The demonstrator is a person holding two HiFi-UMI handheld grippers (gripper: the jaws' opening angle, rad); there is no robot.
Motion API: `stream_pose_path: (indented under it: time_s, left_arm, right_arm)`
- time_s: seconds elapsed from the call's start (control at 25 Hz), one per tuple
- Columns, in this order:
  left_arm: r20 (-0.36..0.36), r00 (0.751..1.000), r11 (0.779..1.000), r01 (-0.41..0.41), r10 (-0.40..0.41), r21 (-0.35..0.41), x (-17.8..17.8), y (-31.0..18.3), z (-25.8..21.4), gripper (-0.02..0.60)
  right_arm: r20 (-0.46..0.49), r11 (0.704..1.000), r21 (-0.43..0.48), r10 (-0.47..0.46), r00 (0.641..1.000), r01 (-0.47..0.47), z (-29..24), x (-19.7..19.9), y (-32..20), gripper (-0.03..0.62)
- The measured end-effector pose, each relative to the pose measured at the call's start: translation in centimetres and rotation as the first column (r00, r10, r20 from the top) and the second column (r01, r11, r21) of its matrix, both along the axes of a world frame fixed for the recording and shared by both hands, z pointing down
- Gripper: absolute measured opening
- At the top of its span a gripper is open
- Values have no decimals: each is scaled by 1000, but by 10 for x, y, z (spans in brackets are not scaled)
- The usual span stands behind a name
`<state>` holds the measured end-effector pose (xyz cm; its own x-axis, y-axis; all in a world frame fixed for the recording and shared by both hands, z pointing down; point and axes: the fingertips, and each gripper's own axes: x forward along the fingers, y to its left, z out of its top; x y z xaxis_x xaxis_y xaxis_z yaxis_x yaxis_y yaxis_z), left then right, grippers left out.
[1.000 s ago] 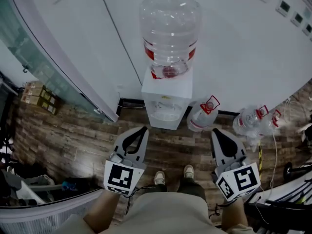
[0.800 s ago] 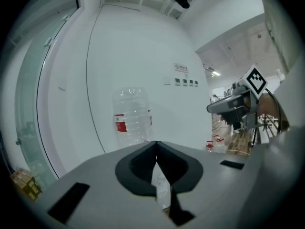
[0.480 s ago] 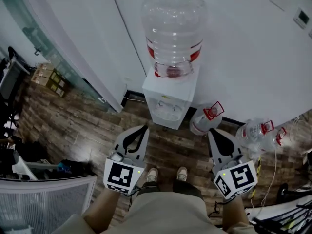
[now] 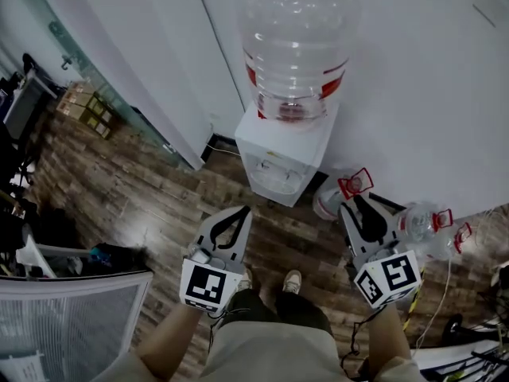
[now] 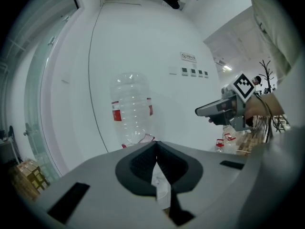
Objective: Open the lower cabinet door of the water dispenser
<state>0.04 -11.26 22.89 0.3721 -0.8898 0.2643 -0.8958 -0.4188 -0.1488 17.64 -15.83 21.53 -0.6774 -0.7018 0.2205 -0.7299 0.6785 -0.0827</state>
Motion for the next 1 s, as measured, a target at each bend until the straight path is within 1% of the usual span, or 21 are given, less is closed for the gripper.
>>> stream_pose_path:
  time_s: [0.12,0.32,0.4,0.48,0.6,0.8,1.0]
  left_arm:
    - [-10,1000,1000,-10,10,-2,0,-12,25,6]
    - [-39,999,1000,4,-4,-8,-10,-32,73,6]
    - [-45,999,1000,13,-13,-15,-14,-39,96,6]
    - [-36,999,1000,10,-10,-18,-15,-46,120,6]
    - [-28,1000,1000,-2,2,-8,-15,-57,156,6]
    - [-102,995,1000,18,-16,14,-17,-73,210,6]
    - [-93,996,1000,-10,12,23,-16,-89,273,6]
  right_arm:
    - [6,1000,-16,-14,1000,14,32,-5,-16,177]
    - [-12,999,-45,-15,1000,14,110,-13,-39,222]
    - [-33,1000,-24,0,999,0,138,-14,-46,221]
    - [-41,1000,-12,8,999,-8,166,-14,-53,216]
    - [-40,999,-36,-1,999,-1,214,-17,-62,225]
    - [-55,997,-83,-2,998,-3,292,-22,-80,237]
    - [-66,992,-124,14,998,-22,363,-25,-101,252]
